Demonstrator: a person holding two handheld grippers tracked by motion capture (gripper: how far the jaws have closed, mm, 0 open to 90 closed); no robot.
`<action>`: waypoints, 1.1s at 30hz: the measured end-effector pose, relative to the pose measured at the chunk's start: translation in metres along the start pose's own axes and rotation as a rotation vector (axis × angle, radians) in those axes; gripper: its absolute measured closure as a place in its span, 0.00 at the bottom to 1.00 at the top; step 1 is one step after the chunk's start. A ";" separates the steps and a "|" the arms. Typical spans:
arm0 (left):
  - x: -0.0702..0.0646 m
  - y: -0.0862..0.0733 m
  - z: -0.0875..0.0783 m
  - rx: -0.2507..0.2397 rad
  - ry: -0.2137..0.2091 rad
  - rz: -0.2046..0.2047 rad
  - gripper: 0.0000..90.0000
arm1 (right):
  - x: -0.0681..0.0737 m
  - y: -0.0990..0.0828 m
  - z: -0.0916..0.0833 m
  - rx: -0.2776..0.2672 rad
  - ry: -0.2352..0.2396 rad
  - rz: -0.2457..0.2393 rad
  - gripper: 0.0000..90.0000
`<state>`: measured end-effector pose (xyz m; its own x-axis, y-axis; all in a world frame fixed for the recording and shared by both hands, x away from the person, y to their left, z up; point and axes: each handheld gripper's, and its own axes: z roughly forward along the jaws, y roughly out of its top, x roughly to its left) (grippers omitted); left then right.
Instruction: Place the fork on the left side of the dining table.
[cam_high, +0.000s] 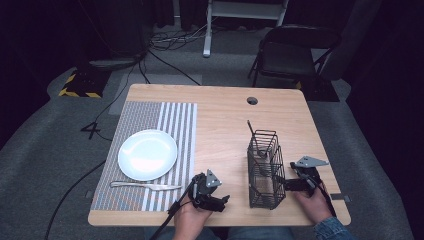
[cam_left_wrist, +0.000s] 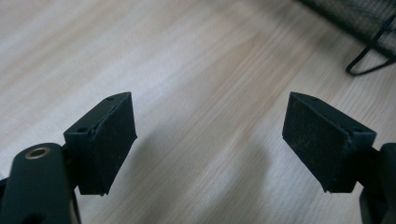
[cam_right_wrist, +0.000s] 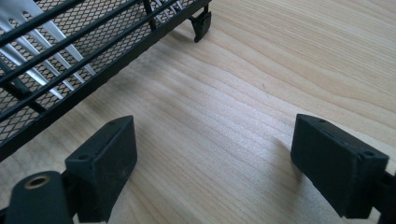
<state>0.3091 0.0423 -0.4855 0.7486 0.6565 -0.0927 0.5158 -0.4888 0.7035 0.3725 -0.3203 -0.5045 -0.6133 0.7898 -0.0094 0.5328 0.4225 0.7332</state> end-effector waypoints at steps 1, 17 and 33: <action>0.000 0.002 -0.003 -0.014 -0.001 -0.001 0.20 | 0.000 0.000 0.000 0.000 -0.001 0.000 0.16; 0.005 0.030 -0.040 -0.089 -0.032 0.023 0.40 | 0.000 -0.001 -0.001 -0.001 0.000 -0.002 0.17; 0.024 0.064 -0.061 -0.121 -0.052 -0.008 0.42 | 0.000 -0.001 -0.001 -0.001 0.000 -0.003 0.17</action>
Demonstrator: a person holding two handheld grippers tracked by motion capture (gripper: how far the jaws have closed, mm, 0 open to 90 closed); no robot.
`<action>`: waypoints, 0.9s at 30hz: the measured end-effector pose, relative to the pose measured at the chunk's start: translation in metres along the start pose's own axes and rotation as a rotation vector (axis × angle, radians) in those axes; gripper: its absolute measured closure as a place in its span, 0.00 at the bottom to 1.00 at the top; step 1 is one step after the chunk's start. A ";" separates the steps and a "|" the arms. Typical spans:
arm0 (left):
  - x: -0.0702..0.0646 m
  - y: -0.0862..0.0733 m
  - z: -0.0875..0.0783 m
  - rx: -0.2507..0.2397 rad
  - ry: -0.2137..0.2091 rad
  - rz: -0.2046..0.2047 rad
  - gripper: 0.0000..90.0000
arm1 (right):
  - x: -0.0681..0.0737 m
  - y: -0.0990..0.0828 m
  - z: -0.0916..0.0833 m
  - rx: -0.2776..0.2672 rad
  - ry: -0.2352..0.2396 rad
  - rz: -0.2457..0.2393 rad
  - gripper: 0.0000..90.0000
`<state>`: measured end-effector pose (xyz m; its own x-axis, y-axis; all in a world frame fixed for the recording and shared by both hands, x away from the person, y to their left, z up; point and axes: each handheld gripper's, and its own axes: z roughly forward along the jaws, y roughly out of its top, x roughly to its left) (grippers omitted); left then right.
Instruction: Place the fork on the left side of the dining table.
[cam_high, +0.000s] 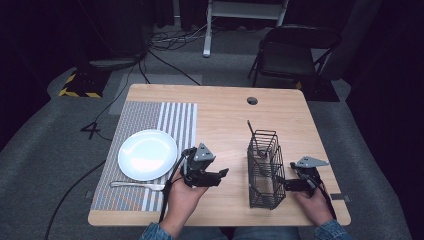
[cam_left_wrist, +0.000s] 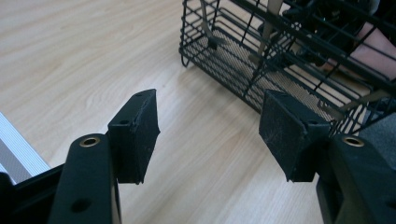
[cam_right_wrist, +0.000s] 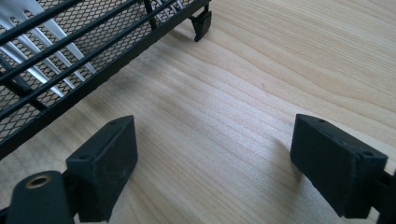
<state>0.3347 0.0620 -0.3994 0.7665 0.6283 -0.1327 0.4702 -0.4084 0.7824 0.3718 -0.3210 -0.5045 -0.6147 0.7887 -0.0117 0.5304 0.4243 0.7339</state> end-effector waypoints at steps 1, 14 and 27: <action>0.000 0.003 0.000 -0.001 0.004 0.008 0.42 | 0.000 0.000 0.000 0.000 0.000 0.000 0.17; 0.009 0.038 0.000 -0.050 -0.005 -0.032 0.43 | 0.000 0.000 0.000 0.000 -0.002 0.000 0.17; 0.017 0.076 0.020 -0.036 -0.004 -0.012 0.42 | 0.001 -0.001 -0.001 -0.006 0.003 -0.004 0.19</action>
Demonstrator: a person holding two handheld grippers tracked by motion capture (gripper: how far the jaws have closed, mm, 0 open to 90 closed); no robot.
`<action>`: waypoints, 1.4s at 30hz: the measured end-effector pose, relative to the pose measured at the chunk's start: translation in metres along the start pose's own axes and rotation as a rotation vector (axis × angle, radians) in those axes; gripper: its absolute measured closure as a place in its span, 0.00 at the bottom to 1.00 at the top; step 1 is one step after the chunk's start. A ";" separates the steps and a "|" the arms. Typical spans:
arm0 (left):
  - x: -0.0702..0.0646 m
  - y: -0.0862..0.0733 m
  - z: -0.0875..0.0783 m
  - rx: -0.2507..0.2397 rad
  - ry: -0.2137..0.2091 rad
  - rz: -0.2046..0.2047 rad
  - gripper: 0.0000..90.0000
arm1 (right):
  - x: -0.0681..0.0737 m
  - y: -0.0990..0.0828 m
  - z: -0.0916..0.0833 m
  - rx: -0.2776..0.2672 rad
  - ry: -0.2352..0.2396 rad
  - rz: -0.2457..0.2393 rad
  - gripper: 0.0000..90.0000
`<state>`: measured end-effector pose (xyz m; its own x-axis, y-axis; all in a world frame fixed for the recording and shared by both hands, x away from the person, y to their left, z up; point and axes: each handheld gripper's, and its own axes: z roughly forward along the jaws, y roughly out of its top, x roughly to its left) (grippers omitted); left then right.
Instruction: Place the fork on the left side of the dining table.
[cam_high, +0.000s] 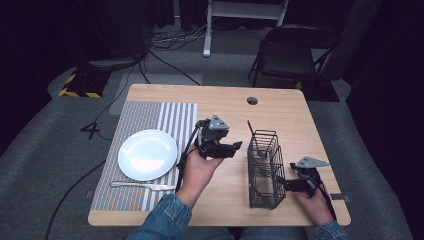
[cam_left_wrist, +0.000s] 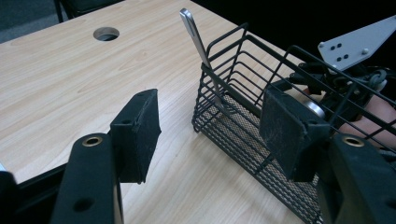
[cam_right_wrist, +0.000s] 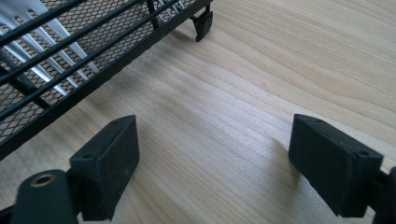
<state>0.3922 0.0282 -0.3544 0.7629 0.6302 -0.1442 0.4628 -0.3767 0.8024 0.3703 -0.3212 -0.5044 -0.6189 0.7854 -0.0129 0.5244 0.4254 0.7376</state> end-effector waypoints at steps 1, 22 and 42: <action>0.001 0.002 0.002 0.003 -0.004 -0.004 0.42 | 0.000 0.000 0.000 -0.001 0.001 -0.001 0.19; 0.009 0.036 0.046 -0.007 -0.007 -0.054 0.53 | 0.001 0.000 -0.001 -0.007 0.006 -0.016 0.23; 0.013 0.047 0.062 0.037 -0.126 -0.121 0.93 | 0.000 0.000 -0.001 -0.007 0.013 -0.013 0.23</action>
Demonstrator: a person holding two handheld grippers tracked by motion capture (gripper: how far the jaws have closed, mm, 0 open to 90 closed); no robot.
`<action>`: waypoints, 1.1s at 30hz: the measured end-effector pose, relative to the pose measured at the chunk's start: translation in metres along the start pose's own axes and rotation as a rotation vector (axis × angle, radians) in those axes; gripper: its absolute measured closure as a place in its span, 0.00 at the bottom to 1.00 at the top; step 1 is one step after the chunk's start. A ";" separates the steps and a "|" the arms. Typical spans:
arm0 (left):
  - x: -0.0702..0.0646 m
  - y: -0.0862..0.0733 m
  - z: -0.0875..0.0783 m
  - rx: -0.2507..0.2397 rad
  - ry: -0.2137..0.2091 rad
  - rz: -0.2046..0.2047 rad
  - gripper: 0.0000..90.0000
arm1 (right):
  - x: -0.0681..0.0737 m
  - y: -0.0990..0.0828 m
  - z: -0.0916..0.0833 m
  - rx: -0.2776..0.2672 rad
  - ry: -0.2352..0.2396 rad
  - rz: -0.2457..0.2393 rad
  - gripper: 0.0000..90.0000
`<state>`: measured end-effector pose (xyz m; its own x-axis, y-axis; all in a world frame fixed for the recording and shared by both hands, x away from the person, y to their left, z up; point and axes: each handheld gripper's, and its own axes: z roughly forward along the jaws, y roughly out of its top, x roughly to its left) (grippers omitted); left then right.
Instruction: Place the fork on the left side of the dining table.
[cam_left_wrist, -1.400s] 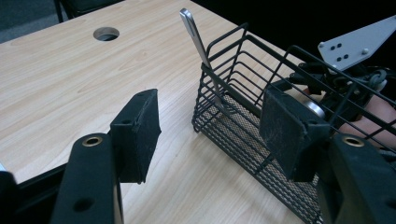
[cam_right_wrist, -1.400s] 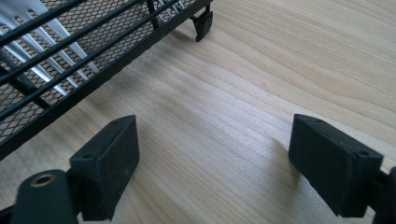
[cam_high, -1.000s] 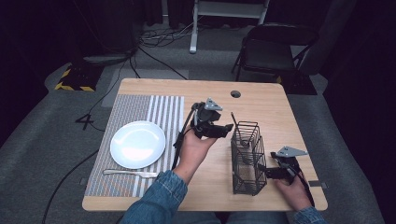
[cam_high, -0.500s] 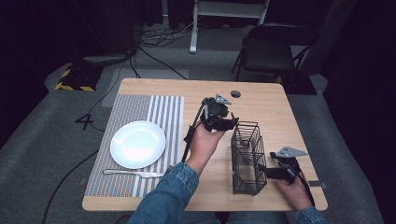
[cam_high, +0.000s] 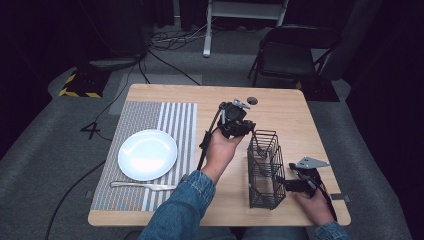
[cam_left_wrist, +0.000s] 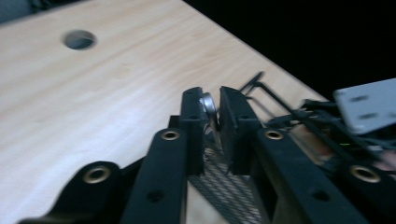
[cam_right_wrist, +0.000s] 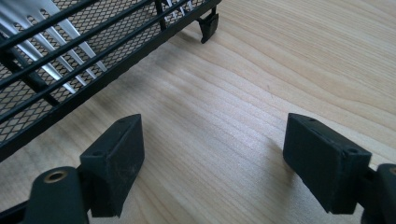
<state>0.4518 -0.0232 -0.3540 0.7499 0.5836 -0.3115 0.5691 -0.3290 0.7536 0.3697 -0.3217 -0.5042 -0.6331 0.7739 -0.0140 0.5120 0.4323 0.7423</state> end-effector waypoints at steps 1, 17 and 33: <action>0.000 0.000 0.000 0.000 0.000 0.000 0.94 | 0.000 0.000 0.000 0.000 0.000 0.000 0.23; -0.038 0.020 -0.031 -0.008 0.013 0.158 0.95 | 0.000 0.000 0.000 0.000 0.001 0.001 0.23; -0.053 0.034 -0.079 -0.068 0.045 0.217 0.95 | 0.000 0.000 0.000 0.000 0.001 0.002 0.23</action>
<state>0.4052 -0.0063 -0.2658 0.8358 0.5373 -0.1131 0.3711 -0.4009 0.8376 0.3698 -0.3217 -0.5042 -0.6325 0.7745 -0.0122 0.5134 0.4309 0.7421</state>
